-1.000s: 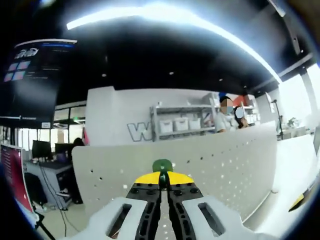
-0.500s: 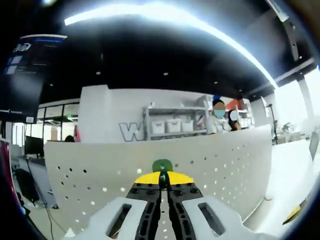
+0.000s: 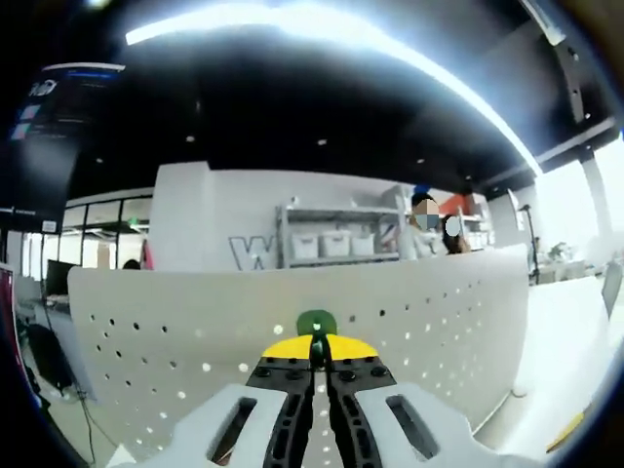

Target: Insert the hook assembly into the mounting plate slot until the hook locks in place.

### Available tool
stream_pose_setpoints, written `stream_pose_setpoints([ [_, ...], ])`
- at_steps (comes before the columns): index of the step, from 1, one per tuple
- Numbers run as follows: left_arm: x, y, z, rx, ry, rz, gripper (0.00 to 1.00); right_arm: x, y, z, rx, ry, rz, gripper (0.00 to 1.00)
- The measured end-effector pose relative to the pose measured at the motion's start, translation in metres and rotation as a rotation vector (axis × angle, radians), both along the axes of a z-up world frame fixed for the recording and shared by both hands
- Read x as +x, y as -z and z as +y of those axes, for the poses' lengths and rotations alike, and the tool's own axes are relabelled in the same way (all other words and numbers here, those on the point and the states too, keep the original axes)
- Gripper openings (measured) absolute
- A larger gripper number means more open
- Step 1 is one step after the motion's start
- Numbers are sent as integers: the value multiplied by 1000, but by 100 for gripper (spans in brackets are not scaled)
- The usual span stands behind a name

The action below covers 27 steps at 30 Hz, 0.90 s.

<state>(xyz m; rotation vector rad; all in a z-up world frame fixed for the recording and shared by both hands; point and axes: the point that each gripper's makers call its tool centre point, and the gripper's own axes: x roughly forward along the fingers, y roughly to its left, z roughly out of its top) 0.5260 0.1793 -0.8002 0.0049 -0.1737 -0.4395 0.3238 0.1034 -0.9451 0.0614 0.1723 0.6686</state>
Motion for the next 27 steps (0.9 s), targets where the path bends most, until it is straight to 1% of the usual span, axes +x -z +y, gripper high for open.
stream_pose_setpoints([
  [4,2,3,-1,2,-13,4,3,0,-1,0,6,-3,-1,55],
  [8,2,3,-2,21,-28,-8,3,-1,-3,1,9,-6,-2,54],
  [10,2,3,-2,43,-37,-16,3,-1,-4,1,11,-7,-5,54],
  [11,2,3,-2,64,-50,-24,3,-1,-4,1,13,-8,-5,54],
  [14,1,3,-4,86,-69,-34,3,-2,-5,2,16,-11,-8,54],
  [17,1,2,-4,128,-97,-46,3,-2,-6,2,20,-13,-9,54],
  [21,0,2,-5,200,-128,-69,3,-2,-8,2,27,-12,-12,54],
  [24,-1,2,-6,286,-158,-95,4,-2,-9,2,31,-13,-14,54],
  [27,0,3,-8,305,-170,-96,4,-3,-9,2,32,-14,-15,54],
])
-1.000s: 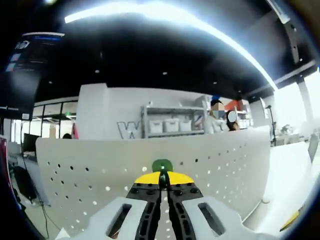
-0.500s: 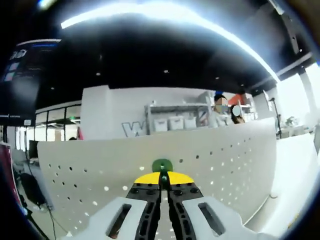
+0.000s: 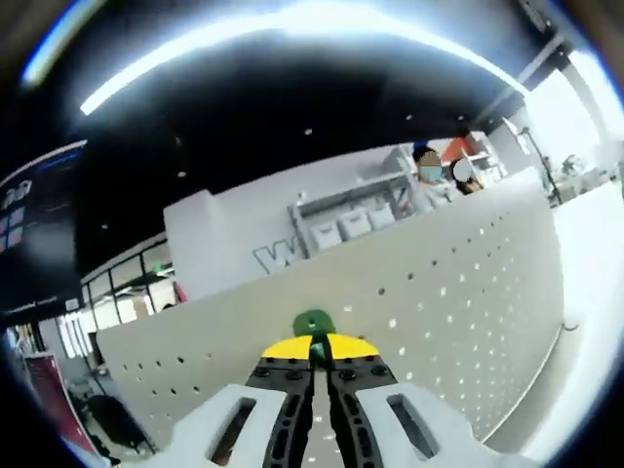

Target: Insert the hook assembly into the mounting plate slot until the hook locks in place.

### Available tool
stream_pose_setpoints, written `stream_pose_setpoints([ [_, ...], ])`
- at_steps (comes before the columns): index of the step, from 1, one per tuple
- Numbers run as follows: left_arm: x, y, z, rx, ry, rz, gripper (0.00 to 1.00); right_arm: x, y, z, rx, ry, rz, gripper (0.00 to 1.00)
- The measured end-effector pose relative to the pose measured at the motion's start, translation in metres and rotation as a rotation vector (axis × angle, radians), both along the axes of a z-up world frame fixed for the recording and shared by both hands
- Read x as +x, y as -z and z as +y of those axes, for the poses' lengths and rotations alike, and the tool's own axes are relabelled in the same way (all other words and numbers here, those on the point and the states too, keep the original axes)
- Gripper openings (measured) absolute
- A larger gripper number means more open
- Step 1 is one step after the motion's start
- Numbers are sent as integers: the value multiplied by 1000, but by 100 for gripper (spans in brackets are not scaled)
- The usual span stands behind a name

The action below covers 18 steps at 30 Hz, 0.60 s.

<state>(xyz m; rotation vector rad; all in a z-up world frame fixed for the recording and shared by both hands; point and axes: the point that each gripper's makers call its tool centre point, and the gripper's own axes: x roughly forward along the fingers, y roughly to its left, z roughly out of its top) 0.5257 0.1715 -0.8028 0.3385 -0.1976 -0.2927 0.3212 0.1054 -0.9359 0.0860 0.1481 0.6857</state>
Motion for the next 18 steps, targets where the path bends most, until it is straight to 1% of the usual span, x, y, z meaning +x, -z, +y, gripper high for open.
stream_pose_setpoints([
  [2,0,0,0,43,-15,-9,4,0,0,0,1,-1,0,54],
  [4,0,0,-1,116,-28,-24,4,0,0,0,3,-2,0,54],
  [5,0,2,-1,116,-31,-17,4,0,-1,1,4,-3,1,54],
  [10,2,1,0,96,-28,-17,4,0,-1,1,6,-4,-1,54],
  [12,3,1,1,74,-25,-13,4,-1,-2,1,7,-3,-1,54],
  [13,2,1,1,20,-10,-4,5,0,-2,0,7,-3,-2,54],
  [14,2,1,1,-19,2,6,5,0,-2,0,7,-2,-2,54],
  [15,2,1,2,-78,19,19,5,0,-2,0,7,-2,-2,54],
  [16,2,1,3,-91,26,23,5,0,-2,0,7,-1,-2,54],
  [17,2,2,3,-126,38,35,6,0,-1,0,5,-1,-1,54],
  [18,3,2,4,-126,42,40,6,0,-1,0,4,-2,0,54],
])
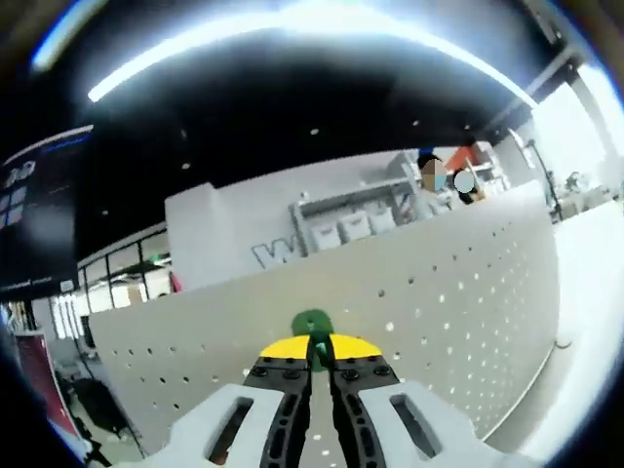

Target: Insert the hook assembly into the mounting plate slot until the hook locks in place.

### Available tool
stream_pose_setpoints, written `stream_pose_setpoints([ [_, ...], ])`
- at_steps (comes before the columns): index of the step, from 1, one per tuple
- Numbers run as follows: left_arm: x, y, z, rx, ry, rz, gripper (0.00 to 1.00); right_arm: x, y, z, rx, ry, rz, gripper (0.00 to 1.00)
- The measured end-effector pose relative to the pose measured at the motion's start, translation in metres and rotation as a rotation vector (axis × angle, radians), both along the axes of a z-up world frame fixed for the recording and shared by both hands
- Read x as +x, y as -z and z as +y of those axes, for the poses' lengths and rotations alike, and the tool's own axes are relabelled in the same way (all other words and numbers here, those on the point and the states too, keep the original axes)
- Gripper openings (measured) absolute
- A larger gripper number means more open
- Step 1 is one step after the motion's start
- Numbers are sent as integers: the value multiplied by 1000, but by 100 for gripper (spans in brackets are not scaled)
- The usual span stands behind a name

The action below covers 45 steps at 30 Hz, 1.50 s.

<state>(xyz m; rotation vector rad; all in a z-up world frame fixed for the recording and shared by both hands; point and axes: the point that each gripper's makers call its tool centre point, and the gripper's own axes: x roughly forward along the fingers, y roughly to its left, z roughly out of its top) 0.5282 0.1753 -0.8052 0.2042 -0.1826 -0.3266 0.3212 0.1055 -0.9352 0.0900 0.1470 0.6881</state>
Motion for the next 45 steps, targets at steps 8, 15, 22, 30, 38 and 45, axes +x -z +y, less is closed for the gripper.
stream_pose_setpoints([
  [8,-2,1,0,-5,17,0,9,-1,2,2,-6,-5,3,54],
  [15,-8,1,3,-14,19,-3,14,-1,3,3,-12,-8,4,54],
  [22,-17,-2,8,-24,22,-8,20,-1,4,4,-18,-12,4,54],
  [30,-35,4,17,-34,33,4,29,-1,4,4,-27,-13,-1,54],
  [38,-51,14,23,-44,48,39,37,-2,6,6,-41,-19,-3,54],
  [45,-69,19,29,-45,60,48,41,-1,6,2,-48,-6,-5,53],
])
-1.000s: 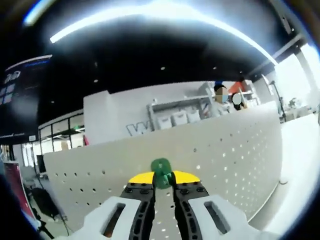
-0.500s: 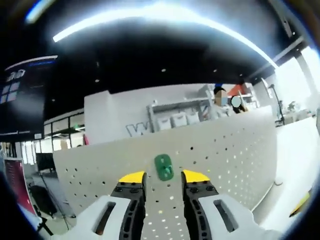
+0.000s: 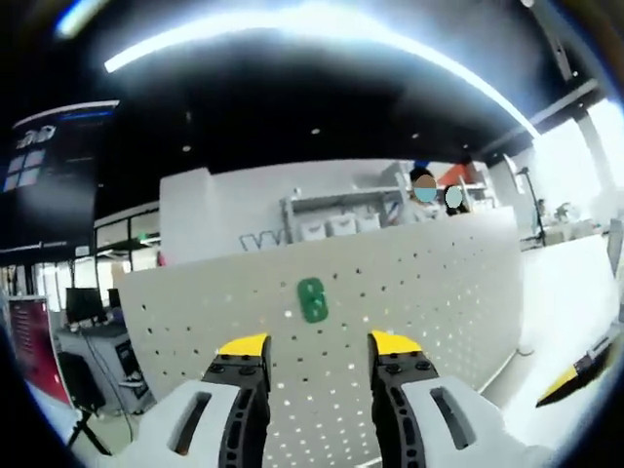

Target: Insert the hook assembly into the mounting plate slot until the hook locks in place.

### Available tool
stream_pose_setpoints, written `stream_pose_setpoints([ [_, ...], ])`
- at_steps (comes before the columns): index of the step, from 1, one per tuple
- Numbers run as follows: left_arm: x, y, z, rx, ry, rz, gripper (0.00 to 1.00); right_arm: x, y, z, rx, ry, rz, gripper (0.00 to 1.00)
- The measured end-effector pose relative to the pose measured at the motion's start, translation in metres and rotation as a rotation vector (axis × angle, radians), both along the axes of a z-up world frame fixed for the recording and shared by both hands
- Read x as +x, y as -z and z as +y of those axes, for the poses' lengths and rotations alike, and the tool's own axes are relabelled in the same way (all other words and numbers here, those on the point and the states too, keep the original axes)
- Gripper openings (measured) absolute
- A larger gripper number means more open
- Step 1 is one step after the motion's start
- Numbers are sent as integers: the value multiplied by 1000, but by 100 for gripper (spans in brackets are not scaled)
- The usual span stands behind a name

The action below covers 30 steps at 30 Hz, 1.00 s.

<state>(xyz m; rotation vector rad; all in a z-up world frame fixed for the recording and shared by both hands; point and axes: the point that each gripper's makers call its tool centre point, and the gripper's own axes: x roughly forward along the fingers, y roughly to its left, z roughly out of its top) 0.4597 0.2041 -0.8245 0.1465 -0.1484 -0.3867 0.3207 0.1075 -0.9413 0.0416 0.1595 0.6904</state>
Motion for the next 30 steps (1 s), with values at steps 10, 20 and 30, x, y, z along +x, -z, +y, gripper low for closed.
stream_pose_setpoints([
  [10,-23,13,11,-5,15,14,41,7,0,-17,3,63,-4,52],
  [20,-47,37,19,-1,21,54,42,10,9,-23,-33,88,9,51],
  [30,-65,56,27,-5,16,82,41,11,22,-26,-74,101,31,50],
])
